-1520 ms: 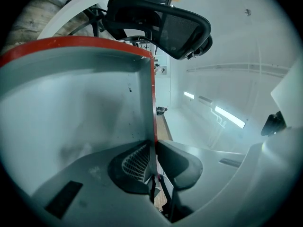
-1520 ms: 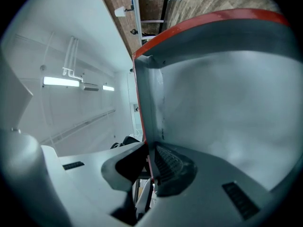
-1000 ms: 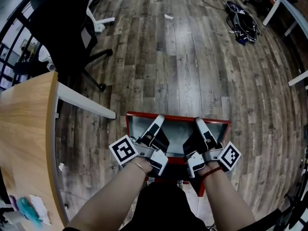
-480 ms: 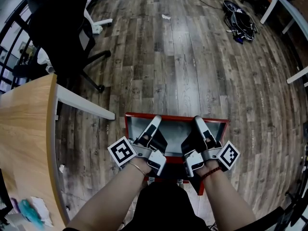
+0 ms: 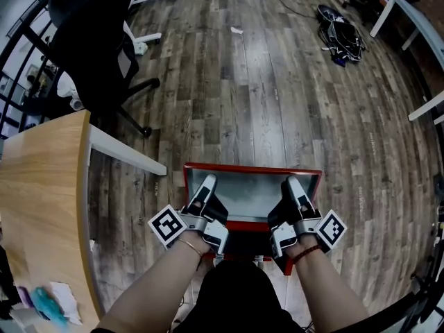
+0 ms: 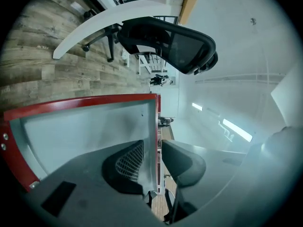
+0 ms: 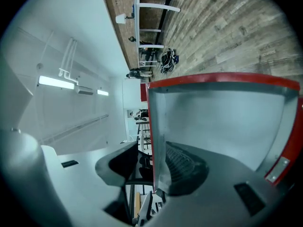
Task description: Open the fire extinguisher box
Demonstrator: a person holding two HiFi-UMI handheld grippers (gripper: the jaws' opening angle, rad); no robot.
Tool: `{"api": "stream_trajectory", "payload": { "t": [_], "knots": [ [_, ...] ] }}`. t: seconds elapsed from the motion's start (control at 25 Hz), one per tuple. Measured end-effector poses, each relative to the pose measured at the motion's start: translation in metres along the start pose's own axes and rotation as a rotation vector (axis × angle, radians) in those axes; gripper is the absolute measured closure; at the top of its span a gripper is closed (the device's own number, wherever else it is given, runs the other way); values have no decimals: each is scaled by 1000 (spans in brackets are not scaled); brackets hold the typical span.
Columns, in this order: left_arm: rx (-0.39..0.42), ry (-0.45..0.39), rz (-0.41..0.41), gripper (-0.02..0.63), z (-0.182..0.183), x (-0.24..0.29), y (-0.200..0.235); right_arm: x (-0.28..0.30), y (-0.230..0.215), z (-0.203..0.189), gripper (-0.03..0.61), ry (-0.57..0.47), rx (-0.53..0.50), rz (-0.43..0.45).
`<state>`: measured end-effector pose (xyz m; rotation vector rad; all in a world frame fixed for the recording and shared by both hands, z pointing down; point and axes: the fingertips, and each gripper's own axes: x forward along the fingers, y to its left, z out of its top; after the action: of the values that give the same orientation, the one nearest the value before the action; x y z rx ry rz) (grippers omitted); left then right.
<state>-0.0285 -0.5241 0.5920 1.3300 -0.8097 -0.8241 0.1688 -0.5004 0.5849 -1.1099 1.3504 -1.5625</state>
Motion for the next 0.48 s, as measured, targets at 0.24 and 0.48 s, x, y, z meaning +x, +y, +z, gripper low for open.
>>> {"api": "stream_trajectory", "payload": {
  "t": [0.24,0.48],
  "knots": [
    [63,58,0,518,-12,-12,-31,-21,28,-1,413,-7,-31,13],
    [115,70,-98,518,-12,-13,-102,-28,83,-13,413,8,-47,81]
  ]
}}
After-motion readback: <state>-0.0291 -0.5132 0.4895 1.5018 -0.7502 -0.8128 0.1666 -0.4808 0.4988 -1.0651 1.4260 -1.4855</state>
